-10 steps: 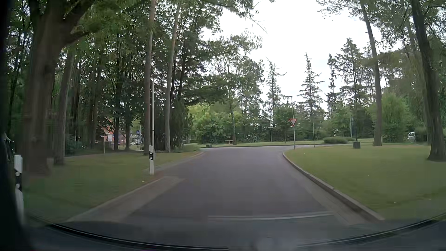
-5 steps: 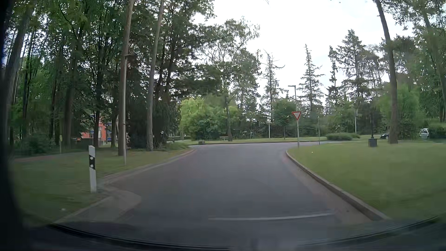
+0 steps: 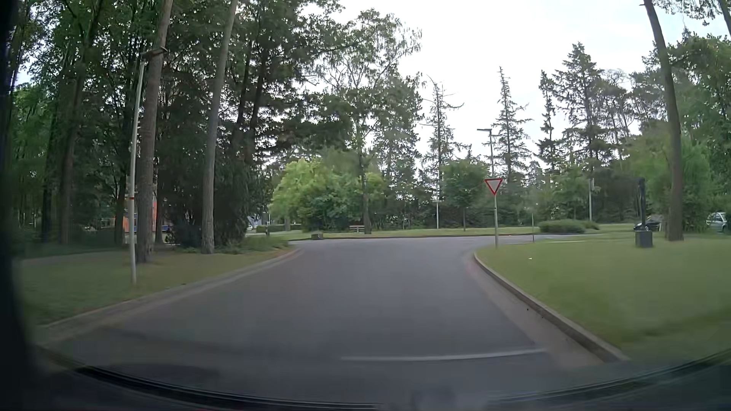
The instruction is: Follow the waypoints while adhering to traffic rules and regulations
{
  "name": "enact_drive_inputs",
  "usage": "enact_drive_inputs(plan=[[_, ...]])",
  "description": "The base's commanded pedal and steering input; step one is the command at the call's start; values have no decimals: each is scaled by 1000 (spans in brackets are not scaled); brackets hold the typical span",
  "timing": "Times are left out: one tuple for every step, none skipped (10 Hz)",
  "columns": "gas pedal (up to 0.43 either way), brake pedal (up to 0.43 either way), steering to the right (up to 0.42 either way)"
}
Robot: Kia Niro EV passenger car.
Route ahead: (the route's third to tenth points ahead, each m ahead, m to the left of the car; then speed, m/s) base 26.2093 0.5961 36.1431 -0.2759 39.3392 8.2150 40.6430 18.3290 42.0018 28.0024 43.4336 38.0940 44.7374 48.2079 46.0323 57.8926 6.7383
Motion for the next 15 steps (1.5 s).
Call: enact_drive_inputs(plan=[[28,6,24],[28,6,23],[28,6,20],[28,6,18],[28,6,15],[28,6,14],[28,6,14],[28,6,14],[28,6,14],[28,6,14],[28,6,14],[28,6,14],[28,6,14],[28,6,14],[28,6,14]])
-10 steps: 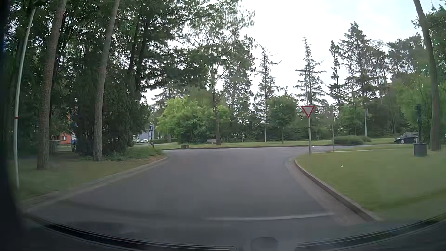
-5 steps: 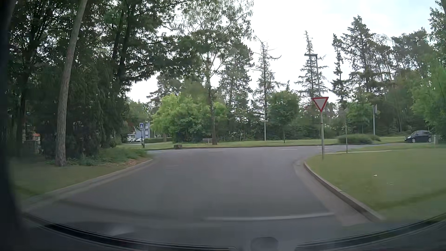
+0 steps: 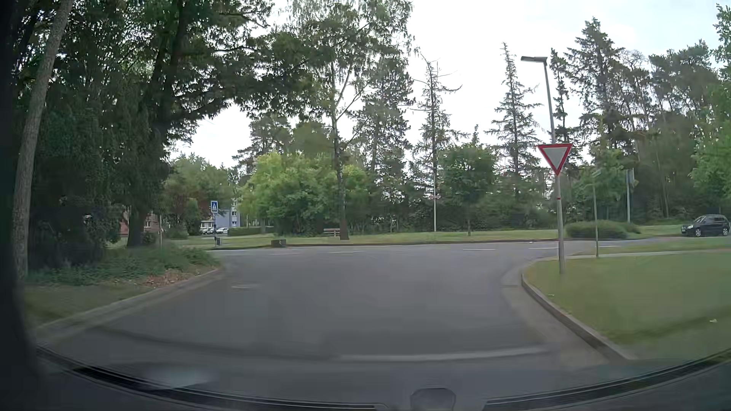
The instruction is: Follow the waypoints while adhering to traffic rules and regulations
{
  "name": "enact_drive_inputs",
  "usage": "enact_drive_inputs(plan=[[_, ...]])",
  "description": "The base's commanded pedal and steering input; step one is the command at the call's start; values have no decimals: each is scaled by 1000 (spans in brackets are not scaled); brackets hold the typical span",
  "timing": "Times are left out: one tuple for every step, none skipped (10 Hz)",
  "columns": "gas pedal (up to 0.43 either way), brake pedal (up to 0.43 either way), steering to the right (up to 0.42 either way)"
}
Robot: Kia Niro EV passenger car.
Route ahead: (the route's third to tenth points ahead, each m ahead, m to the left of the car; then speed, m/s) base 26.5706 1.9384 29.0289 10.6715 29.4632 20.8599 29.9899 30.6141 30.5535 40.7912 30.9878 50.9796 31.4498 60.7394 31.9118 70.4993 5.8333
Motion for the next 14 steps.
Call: enact_drive_inputs(plan=[[28,6,15],[28,6,19],[28,6,22],[28,6,24],[28,6,23],[28,6,24],[28,6,24],[28,6,25],[8,6,30],[0,6,35],[0,6,46],[0,6,57],[0,6,67],[0,6,85]])
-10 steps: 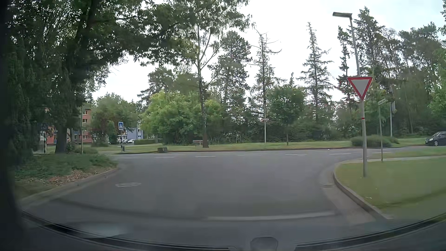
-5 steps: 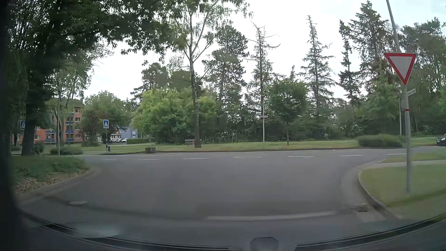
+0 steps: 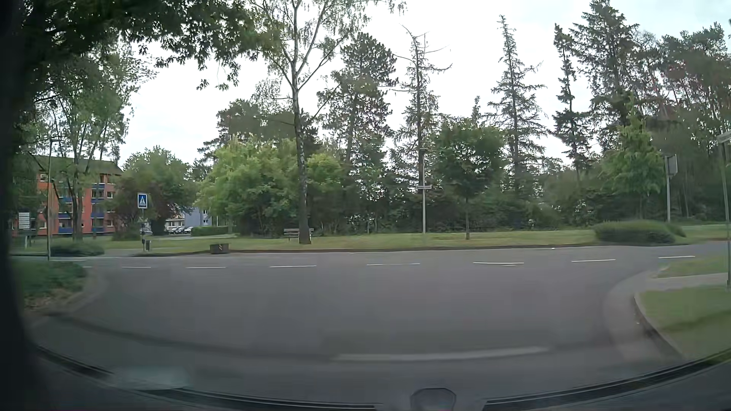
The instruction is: Follow the waypoints while adhering to traffic rules and regulations
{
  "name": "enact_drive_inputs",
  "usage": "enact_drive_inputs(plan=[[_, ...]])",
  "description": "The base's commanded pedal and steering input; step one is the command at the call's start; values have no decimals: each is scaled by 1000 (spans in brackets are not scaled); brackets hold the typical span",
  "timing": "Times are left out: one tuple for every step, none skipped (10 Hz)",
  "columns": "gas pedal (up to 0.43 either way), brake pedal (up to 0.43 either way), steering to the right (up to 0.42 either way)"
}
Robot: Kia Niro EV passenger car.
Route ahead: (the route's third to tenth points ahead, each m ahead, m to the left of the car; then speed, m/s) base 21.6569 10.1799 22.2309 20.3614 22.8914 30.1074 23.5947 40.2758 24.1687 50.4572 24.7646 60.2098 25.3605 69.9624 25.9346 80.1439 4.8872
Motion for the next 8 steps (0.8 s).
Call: enact_drive_inputs(plan=[[0,6,102],[0,6,115],[0,6,130],[0,6,140],[0,24,143],[0,73,143],[0,116,142],[0,140,139]])
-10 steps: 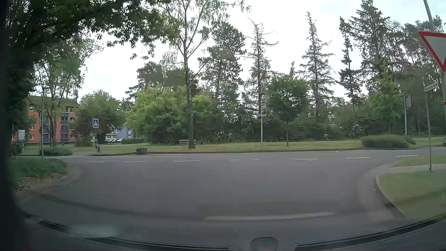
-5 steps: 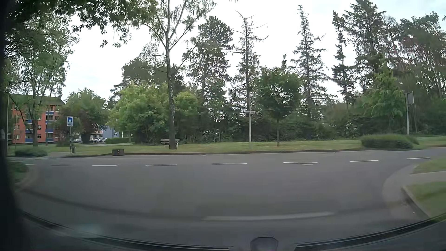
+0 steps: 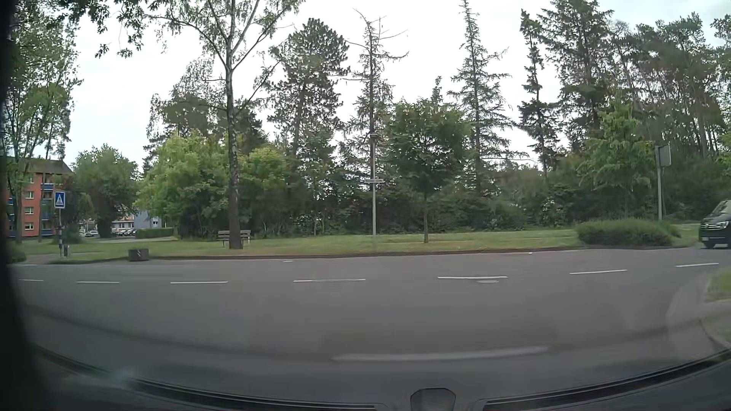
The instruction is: Follow the waypoints while adhering to traffic rules and regulations
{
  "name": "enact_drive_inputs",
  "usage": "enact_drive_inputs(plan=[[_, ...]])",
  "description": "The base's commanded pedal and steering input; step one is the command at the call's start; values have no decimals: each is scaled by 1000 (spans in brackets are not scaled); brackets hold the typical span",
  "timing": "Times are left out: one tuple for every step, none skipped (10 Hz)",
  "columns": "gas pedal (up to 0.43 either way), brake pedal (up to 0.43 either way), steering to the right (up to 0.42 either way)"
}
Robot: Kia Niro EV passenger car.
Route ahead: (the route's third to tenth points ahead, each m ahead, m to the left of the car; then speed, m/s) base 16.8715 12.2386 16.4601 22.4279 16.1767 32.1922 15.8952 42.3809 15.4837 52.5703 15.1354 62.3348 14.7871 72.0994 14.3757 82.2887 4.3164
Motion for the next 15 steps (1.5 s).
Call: enact_drive_inputs(plan=[[0,146,139],[0,159,138],[0,171,133],[0,183,124],[0,189,118],[0,195,109],[0,195,100],[0,201,95],[0,213,90],[0,220,85],[0,226,75],[0,232,64],[0,232,50],[0,232,39],[0,238,25]])
